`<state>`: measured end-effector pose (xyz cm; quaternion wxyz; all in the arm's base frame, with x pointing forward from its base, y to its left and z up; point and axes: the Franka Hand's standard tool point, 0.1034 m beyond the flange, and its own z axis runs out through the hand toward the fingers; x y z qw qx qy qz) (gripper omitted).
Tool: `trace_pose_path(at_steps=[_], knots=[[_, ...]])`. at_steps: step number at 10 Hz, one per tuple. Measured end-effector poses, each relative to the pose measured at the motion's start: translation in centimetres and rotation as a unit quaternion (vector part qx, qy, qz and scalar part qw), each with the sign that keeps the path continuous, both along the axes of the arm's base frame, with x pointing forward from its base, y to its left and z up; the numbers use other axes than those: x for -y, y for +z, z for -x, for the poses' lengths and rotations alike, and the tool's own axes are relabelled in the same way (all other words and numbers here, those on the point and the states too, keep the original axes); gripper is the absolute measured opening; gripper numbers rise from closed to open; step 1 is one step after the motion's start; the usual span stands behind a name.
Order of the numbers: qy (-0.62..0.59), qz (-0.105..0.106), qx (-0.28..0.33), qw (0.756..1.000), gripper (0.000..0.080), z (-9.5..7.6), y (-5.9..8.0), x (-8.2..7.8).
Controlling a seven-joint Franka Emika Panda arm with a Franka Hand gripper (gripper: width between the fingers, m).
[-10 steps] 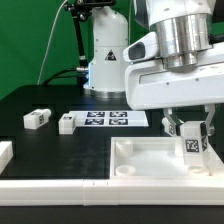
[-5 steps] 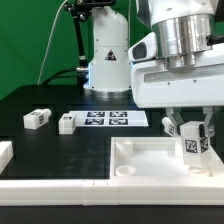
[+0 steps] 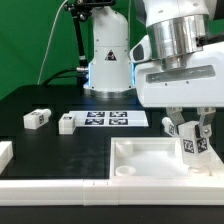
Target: Assemble one leg
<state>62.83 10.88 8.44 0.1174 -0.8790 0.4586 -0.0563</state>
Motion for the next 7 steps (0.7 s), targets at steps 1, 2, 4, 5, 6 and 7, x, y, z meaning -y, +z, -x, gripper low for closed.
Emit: trace_pose_path(at_steps=[1,2,4,5,6,7], knots=[[0.001,-0.001,-0.001,1.000,0.0395,0.08,0.00,-0.33],[0.051,0.010,0.005,0.999,0.0533,0.25,-0.02,-1.07],[0.165,0.035,0.021,0.985,0.0642,0.33,-0.36,-0.91],[0.226,0.047,0.029,0.973,0.0642,0.38,-0.56,-0.78],[0.280,0.058,0.035,0.958,0.0647,0.43,-0.67,-0.68],[0.328,0.069,0.043,0.941,0.0647,0.35,-0.63,-0.28]])
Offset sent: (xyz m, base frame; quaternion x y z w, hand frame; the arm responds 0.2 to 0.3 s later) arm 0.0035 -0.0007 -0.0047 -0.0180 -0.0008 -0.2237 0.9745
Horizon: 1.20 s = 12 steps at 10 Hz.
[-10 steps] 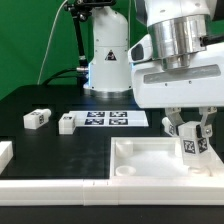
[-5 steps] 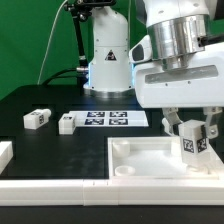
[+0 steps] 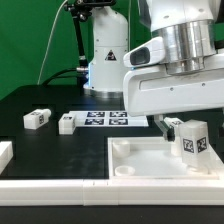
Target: Assemble one leg
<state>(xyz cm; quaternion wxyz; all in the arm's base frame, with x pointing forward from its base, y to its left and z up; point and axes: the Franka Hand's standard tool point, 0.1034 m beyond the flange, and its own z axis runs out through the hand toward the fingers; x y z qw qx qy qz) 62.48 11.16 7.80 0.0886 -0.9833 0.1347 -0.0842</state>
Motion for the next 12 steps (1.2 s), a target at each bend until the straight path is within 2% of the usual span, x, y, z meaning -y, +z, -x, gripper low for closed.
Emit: trace_pose_path(at_steps=[2,5,8,9,10,11,12], knots=[[0.083,0.017,0.010,0.996,0.0649,-0.07,0.06,0.52],[0.234,0.063,0.018,0.970,0.0649,-0.06,0.23,0.03],[0.313,0.081,0.029,0.946,0.0625,-0.07,0.22,0.04],[0.316,0.081,0.029,0.945,0.0494,-0.07,0.19,0.10],[0.316,0.081,0.028,0.945,0.0494,-0.07,0.18,0.10],[0.316,0.081,0.028,0.945,0.0312,-0.06,0.17,0.09],[0.316,0.081,0.028,0.945,0.0291,-0.06,0.17,0.08]])
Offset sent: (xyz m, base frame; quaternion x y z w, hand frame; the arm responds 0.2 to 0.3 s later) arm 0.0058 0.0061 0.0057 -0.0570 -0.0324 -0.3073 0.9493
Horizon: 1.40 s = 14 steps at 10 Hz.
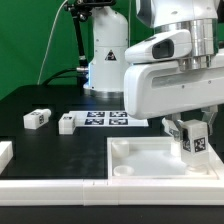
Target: Assemble one leg
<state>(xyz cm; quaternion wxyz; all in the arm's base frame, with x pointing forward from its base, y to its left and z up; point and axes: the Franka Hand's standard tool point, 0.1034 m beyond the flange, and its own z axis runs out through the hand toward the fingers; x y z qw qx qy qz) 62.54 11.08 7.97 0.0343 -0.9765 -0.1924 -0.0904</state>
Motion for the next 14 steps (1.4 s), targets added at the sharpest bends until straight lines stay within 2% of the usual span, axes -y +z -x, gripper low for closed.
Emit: trace_pose_path(at_steps=[4,5,6,7,9,10,11,12,14], knots=[[-0.026,-0.005,-0.002,1.000,0.0291,0.0,0.0,0.0],[-0.118,-0.025,-0.006,0.993,0.0291,0.0,-0.1,-0.1],[-0.178,-0.037,-0.009,0.983,0.0291,0.0,-0.1,-0.4],[-0.273,-0.054,-0.020,0.960,0.0291,0.0,-0.2,-0.5],[-0.400,-0.074,-0.033,0.913,0.0291,0.1,-0.2,-0.6],[-0.482,-0.088,-0.043,0.871,0.0291,0.2,-0.3,-0.7],[-0.538,-0.091,-0.054,0.836,0.0291,0.3,-0.3,-0.9],[-0.575,-0.094,-0.059,0.811,0.0291,0.2,-0.4,-1.1],[-0.654,-0.116,-0.070,0.744,0.0291,0.0,-0.4,-1.0]])
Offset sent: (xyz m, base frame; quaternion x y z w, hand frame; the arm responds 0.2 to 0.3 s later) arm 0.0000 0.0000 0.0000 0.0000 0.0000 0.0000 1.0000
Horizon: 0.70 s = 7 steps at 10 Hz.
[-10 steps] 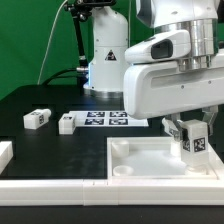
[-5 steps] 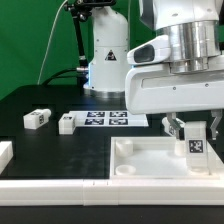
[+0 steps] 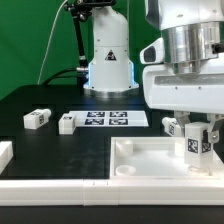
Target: Assemble one leg
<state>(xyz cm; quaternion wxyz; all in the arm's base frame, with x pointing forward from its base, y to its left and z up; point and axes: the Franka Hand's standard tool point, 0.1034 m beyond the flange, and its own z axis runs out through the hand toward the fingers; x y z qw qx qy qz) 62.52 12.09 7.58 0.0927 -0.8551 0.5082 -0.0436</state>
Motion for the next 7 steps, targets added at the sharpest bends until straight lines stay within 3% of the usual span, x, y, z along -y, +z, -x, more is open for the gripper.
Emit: trace_pose_path(at_steps=[2,4,5,6,7], knots=[[-0.055,-0.015,-0.007,0.998,0.0291,0.00,0.00,-0.02],[-0.016,-0.008,-0.002,1.000,0.0292,0.00,0.00,-0.03],[0.018,-0.002,0.000,1.000,0.0482,0.05,-0.02,-0.02],[0.079,0.006,-0.004,0.997,0.0611,0.22,-0.08,-0.05],[0.135,0.014,-0.003,0.991,0.0611,0.20,-0.10,-0.18]])
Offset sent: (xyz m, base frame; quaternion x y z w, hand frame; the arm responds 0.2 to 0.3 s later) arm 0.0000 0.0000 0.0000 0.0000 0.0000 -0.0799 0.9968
